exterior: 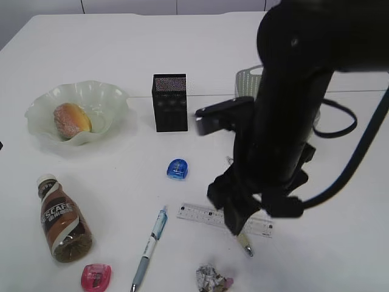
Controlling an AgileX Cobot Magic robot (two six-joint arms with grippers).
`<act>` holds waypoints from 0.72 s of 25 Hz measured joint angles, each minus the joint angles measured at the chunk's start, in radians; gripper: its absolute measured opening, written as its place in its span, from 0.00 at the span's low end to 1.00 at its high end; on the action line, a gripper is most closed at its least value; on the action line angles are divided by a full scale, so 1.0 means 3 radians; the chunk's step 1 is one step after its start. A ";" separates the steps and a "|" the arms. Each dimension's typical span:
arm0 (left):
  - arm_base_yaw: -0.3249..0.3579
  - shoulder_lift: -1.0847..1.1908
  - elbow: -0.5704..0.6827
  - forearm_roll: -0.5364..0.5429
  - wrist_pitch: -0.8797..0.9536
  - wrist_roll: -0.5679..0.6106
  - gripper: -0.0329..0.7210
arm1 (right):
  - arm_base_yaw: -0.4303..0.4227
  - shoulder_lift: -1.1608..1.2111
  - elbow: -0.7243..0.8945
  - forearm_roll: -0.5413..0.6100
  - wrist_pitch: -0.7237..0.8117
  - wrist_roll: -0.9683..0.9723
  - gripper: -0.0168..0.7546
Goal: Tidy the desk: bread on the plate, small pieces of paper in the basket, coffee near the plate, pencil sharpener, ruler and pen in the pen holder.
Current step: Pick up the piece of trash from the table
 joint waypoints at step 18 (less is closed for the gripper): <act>0.0000 0.0000 0.0000 0.0005 0.0000 0.0000 0.46 | 0.0667 0.0366 0.0399 0.0101 -0.0738 0.0205 0.70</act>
